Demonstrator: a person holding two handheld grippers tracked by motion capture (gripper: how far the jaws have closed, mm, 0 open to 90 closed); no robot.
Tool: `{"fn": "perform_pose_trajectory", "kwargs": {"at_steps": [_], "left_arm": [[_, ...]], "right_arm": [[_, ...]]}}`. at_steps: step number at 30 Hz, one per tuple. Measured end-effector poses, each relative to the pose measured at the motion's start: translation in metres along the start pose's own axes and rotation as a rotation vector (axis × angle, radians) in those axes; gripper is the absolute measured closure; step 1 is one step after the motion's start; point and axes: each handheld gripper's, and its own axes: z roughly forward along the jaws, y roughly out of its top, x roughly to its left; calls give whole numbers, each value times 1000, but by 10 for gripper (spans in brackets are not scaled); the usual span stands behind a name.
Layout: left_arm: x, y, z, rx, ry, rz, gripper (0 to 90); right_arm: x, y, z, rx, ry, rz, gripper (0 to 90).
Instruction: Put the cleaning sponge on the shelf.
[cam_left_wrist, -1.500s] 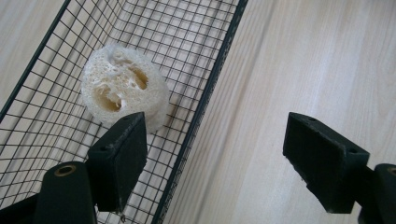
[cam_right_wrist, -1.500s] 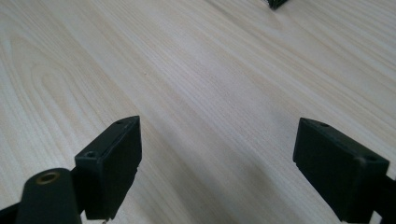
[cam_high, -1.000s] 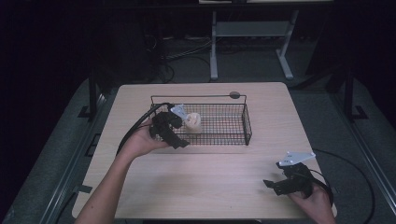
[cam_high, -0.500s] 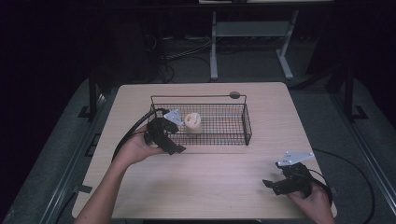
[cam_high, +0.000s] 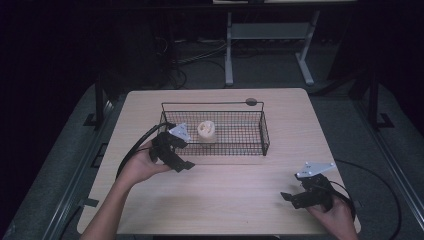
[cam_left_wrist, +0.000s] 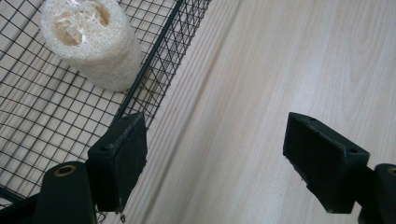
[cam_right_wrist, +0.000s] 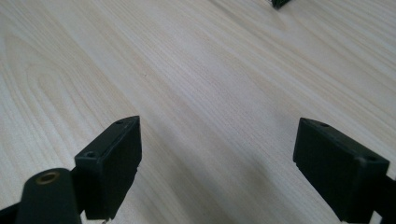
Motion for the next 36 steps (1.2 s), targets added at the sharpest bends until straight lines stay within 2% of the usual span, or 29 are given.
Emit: {"fn": "perform_pose_trajectory", "kwargs": {"at_steps": [7,20,25,27,30,36], "left_arm": [[-4,-5,0,-9,3,-3,210],[-14,-26,0,-23,-2,-17,204],[-17,-34,0,-34,-1,-39,206],[-16,-38,-1,-29,0,-34,206],[-18,-42,0,-40,-1,-57,206],[-20,-50,-1,-48,2,-63,204]], "right_arm": [[0,0,0,0,0,1,150],[0,0,2,10,-5,-8,150],[0,0,1,11,-6,-4,151],[0,0,1,12,-7,-5,150],[1,0,2,12,-5,-5,151],[1,0,1,13,-7,-5,151]]}}
